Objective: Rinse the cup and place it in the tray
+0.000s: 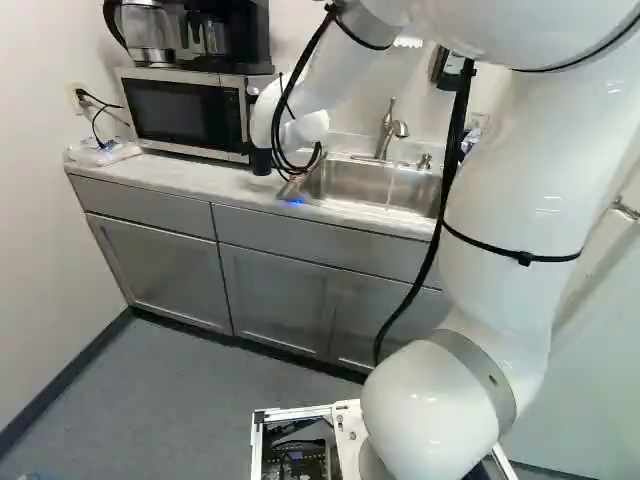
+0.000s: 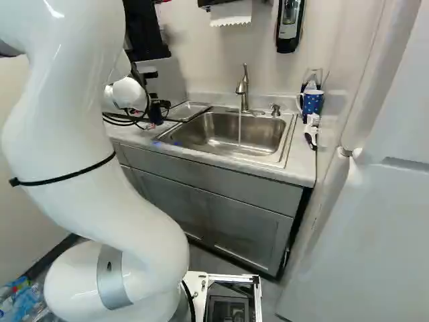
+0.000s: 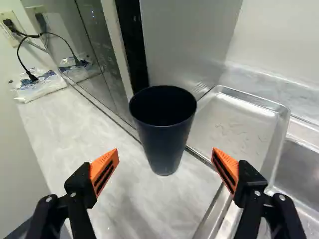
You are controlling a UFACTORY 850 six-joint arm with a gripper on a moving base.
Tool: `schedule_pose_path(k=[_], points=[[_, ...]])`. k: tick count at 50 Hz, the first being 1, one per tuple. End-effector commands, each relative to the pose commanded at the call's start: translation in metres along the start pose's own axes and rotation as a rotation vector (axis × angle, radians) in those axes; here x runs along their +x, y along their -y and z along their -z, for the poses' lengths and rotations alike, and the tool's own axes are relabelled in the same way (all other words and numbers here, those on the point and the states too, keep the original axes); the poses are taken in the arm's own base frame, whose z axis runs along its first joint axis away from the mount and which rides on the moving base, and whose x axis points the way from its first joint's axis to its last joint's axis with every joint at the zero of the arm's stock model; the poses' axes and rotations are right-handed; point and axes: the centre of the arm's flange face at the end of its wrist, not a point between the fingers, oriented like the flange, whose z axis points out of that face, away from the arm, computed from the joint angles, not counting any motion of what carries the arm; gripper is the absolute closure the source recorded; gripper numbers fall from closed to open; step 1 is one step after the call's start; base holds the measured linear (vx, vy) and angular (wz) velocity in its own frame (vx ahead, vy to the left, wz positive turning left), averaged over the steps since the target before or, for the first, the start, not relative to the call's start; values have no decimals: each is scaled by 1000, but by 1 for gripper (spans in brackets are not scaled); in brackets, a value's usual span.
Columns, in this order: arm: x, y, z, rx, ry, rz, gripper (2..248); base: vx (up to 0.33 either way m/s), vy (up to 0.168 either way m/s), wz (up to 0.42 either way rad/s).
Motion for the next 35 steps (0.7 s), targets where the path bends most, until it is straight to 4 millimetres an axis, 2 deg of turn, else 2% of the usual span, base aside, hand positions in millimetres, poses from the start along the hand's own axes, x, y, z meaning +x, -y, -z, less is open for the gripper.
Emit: schedule_pose_path(k=[35], points=[[-16,1,-15,1,-140,1,3,0,0,0]])
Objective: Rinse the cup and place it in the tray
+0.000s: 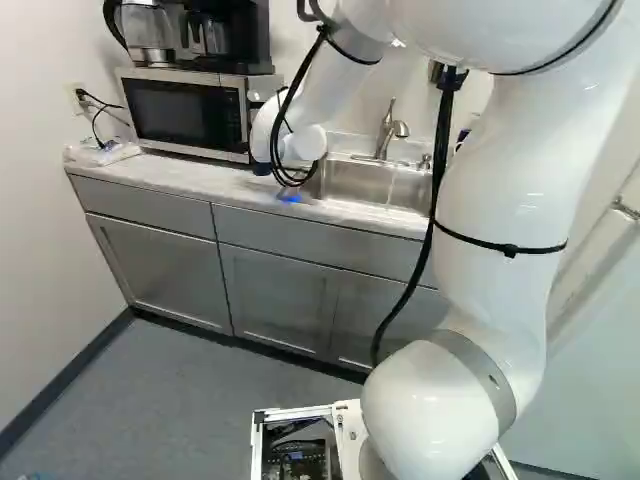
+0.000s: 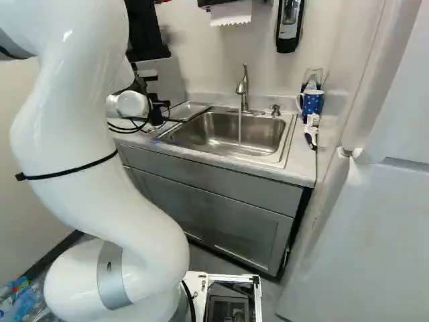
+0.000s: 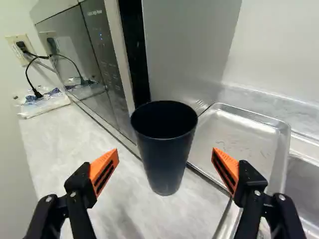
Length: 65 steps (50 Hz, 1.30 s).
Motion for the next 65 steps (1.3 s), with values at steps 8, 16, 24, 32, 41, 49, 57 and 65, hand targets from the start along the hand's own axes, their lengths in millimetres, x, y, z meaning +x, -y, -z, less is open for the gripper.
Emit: schedule_pose_path(k=[8,16,24,32,41,49,57,65], points=[[-6,0,-3,0,-12,0,3,0,0,0],[-12,0,-6,0,-25,0,3,0,0,0],[-17,0,-9,0,-44,0,3,0,0,0],[-22,0,-12,0,-64,0,3,0,0,0],[-28,0,-15,-1,-87,1,3,0,0,0],[-33,0,-18,-1,-108,1,3,0,0,0],[-38,0,-20,-1,-132,1,3,0,0,0],[-43,0,-23,-1,-152,1,3,0,0,0]])
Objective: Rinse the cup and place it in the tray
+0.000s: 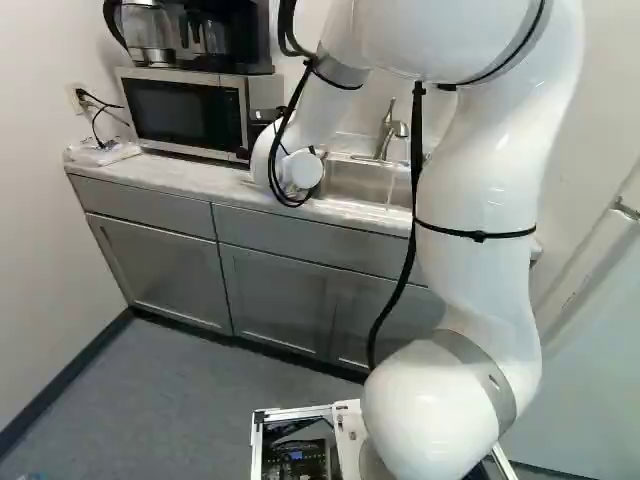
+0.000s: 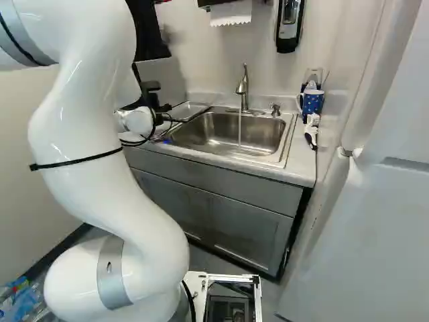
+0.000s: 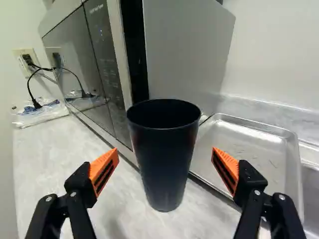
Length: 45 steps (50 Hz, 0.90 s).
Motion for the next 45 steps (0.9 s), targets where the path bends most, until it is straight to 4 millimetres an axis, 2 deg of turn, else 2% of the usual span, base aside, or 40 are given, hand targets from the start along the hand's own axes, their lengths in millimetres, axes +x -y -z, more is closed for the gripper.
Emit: schedule_pose_path(k=[6,45], points=[[-5,0,-1,0,-9,0,3,0,0,0],[-4,-2,8,-3,-11,0,3,0,0,0]])
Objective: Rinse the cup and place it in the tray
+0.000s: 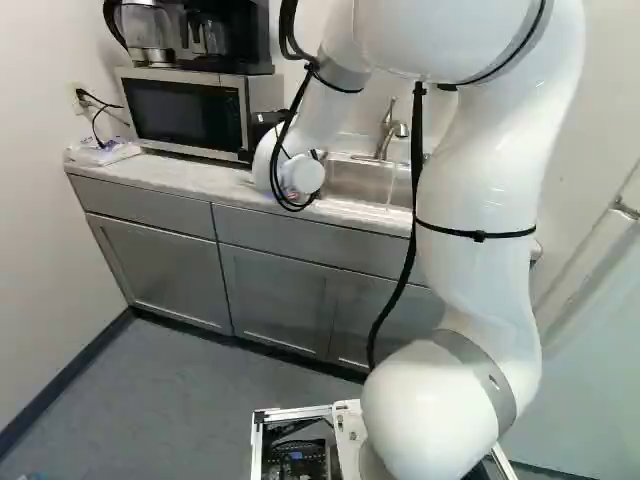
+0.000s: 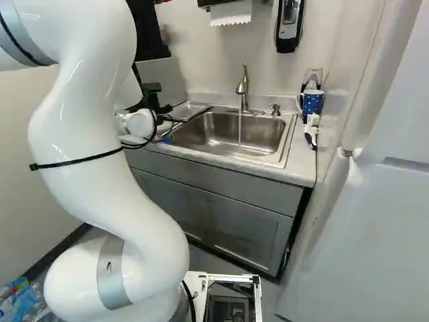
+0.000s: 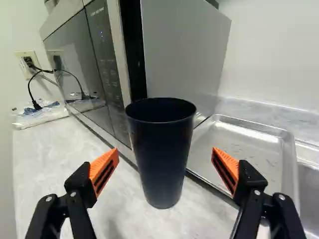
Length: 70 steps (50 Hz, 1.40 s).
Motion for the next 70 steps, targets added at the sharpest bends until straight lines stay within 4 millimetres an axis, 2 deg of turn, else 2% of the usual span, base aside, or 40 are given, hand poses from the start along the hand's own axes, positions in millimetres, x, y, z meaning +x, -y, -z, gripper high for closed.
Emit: schedule_pose_path(k=[14,15,19,20,25,26,30,31,35,36,55,70], points=[[0,0,0,0,0,0,3,0,0,0],[0,0,0,0,0,0,10,0,0,0],[0,0,0,0,0,0,10,0,0,0],[0,0,0,0,0,0,48,0,0,0],[0,0,0,0,0,0,48,0,0,0],[0,0,0,0,0,0,87,0,0,0],[0,0,0,0,0,0,87,0,0,0],[0,0,0,0,0,0,121,0,0,0],[0,0,0,0,0,0,121,0,0,0],[0,0,0,0,0,0,133,0,0,0],[0,0,0,0,0,0,134,0,0,0],[13,-5,5,-9,-24,-1,134,0,0,0]])
